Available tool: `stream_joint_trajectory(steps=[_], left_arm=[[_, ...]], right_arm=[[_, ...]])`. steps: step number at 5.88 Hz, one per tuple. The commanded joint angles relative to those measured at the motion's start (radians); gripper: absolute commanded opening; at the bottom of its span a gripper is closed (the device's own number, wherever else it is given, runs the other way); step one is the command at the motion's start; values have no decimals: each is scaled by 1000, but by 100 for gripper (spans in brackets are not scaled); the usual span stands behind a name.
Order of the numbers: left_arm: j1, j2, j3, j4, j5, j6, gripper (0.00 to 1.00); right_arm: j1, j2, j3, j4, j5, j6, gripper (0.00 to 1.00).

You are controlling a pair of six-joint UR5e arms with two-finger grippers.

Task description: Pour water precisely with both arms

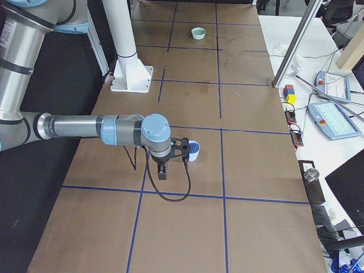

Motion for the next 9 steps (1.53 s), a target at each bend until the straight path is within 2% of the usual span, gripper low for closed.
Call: stream_joint_trajectory(steps=[1,2,5,6,8,9], left_arm=[[0,-5,-7,-3,0,0,100],[0,-2,-11,-16,-3,0,100],[9,-4,5,-43,-120,-4,100],[35,-7,4,-49,-118,-15,100],[176,-4,10,-239,-106,-386,100],[228,-2,45,-316,-106,-447,100]], right_arm=[[0,2,11,1,3,-3,100],[-3,3,9,-4,1,8,100],[-3,6,12,1,1,8,100],[-3,8,12,1,-2,9,100],[-3,8,12,1,1,14,100],[-3,6,6,1,1,9,100]])
